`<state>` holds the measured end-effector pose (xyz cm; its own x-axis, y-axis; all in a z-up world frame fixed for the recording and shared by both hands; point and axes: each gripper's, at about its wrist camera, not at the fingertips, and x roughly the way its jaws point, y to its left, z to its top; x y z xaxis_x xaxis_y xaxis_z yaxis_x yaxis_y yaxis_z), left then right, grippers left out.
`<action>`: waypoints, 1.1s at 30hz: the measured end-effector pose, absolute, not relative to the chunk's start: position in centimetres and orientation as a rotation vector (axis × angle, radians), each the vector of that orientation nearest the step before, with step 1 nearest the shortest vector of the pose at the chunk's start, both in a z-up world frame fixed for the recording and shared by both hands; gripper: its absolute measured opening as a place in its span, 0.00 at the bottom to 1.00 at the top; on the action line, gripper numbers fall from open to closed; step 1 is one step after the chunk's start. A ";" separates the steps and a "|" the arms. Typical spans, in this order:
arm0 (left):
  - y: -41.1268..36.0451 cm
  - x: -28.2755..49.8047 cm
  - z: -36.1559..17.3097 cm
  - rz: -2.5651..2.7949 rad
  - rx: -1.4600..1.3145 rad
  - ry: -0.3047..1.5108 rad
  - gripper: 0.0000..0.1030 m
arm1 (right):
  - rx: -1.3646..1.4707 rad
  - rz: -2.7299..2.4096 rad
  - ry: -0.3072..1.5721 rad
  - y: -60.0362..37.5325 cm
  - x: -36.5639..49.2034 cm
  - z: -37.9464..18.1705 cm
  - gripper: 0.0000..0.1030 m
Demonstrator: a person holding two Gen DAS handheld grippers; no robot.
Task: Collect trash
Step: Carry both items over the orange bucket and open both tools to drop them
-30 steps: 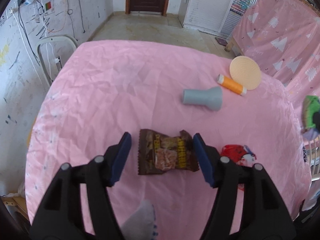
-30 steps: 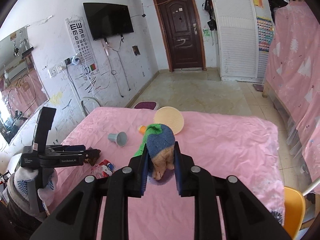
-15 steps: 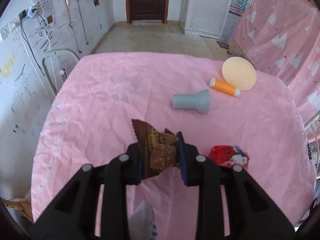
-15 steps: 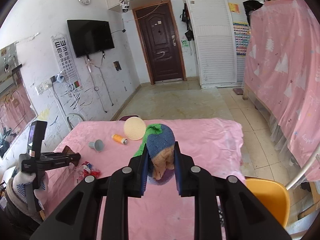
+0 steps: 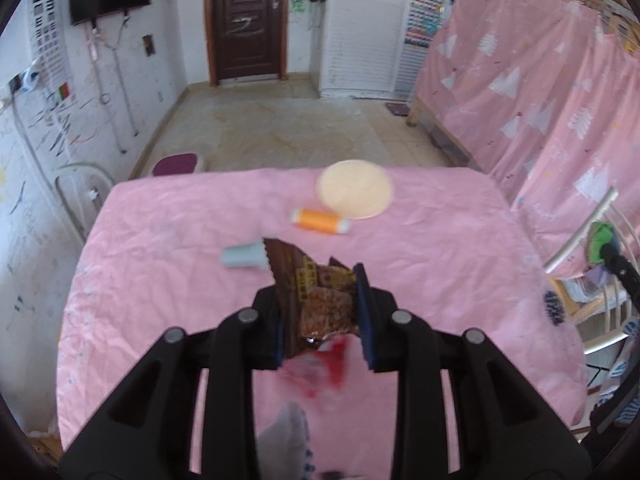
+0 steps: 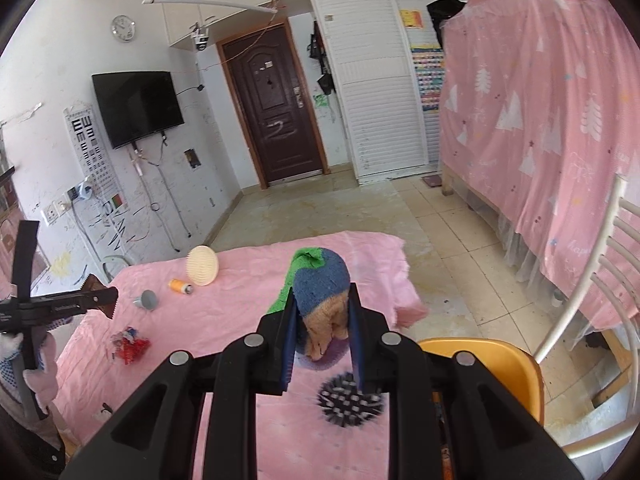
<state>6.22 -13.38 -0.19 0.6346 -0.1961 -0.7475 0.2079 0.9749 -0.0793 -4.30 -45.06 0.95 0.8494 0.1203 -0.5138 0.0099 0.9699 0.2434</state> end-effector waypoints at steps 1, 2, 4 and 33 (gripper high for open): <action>-14.5 6.0 0.1 -0.254 0.025 0.844 0.25 | 0.247 0.047 0.553 -45.7 -4.7 0.8 0.12; -15.6 5.7 0.4 -0.278 0.033 0.838 0.25 | 0.250 0.039 0.553 -46.1 -4.9 0.6 0.12; -17.7 5.2 0.9 -0.330 0.054 0.826 0.25 | 0.261 0.016 0.553 -47.4 -5.7 0.2 0.12; -42.7 3.2 -1.1 -0.755 0.130 0.857 0.28 | 0.391 -0.074 0.646 -57.3 -7.1 -6.6 0.23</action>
<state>3.24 -42.68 -1.05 0.4165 -0.5495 -0.7243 0.6493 0.7374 -0.1860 -7.08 -57.30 -6.59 0.7988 0.0533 -0.5992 0.1869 0.9247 0.3315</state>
